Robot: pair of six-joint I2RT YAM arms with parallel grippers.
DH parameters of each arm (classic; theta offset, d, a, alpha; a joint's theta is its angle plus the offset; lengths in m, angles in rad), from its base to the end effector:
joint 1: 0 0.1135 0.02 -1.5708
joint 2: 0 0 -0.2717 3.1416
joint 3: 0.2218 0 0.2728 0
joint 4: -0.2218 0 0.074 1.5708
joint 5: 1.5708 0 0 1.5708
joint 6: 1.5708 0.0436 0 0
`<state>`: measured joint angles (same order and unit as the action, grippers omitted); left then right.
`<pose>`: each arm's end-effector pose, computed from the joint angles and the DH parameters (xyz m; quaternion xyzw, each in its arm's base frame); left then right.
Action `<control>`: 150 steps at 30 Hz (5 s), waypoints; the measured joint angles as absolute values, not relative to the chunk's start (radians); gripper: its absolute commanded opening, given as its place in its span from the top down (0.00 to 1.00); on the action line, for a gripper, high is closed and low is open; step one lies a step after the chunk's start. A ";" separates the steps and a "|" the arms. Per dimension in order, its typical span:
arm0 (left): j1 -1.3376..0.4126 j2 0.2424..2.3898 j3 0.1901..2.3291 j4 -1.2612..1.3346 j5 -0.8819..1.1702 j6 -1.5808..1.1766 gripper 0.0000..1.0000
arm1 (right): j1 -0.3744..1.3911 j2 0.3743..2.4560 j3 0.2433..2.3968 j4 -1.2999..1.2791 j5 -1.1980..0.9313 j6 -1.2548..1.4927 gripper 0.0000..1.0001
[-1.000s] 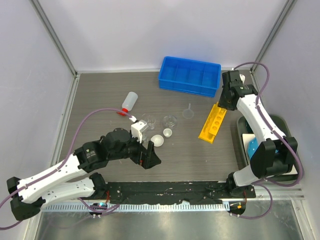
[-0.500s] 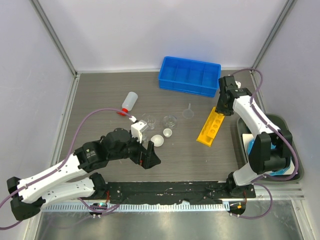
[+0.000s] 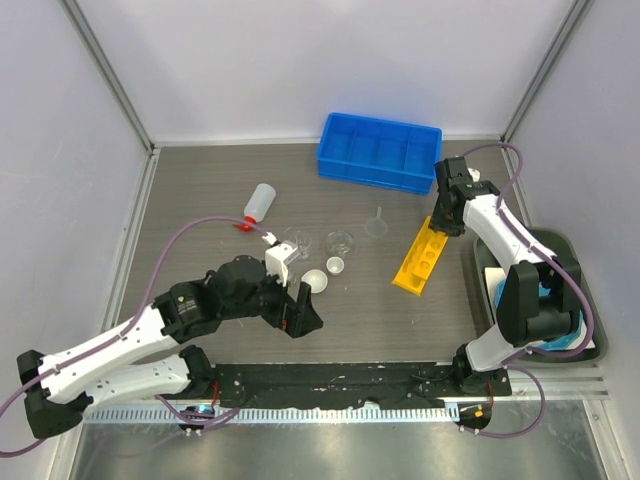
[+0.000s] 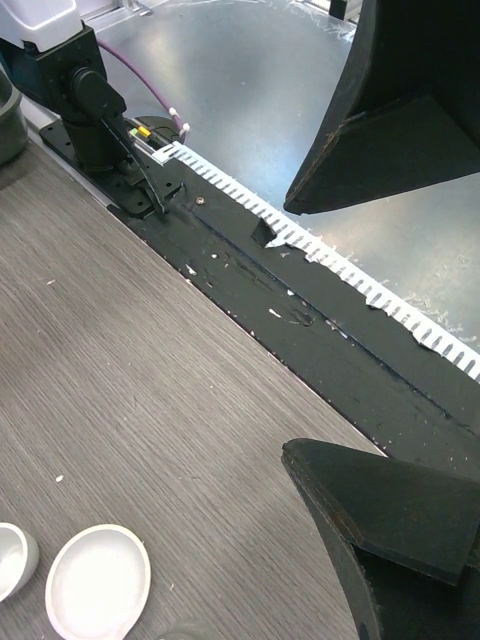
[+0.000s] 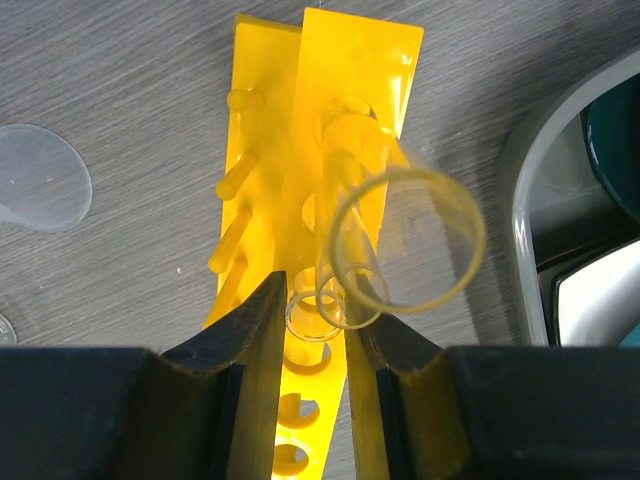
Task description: Organize the chemistry lab equipment
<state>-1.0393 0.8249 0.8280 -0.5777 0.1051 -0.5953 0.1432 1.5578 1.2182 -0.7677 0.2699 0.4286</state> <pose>0.0975 -0.1748 0.3101 0.2176 0.8502 -0.3795 0.2928 0.3374 0.0369 0.2493 0.1677 0.9502 -0.0614 0.2553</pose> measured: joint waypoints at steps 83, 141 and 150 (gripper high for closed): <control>-0.646 1.031 1.030 -0.866 -0.146 -0.597 0.00 | 0.546 1.981 1.856 -0.583 0.453 0.534 0.30; -0.646 0.995 1.036 -0.896 -0.102 -0.617 0.00 | 0.317 2.593 2.409 -0.574 0.382 0.439 0.35; -0.646 0.977 1.035 -0.895 -0.092 -0.621 0.00 | 0.332 2.585 2.382 -0.592 0.366 0.418 0.35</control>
<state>-0.6456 0.9768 1.0348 -0.8948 -0.0917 -0.6209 0.3321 2.5847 2.3821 -0.5919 0.3656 0.4175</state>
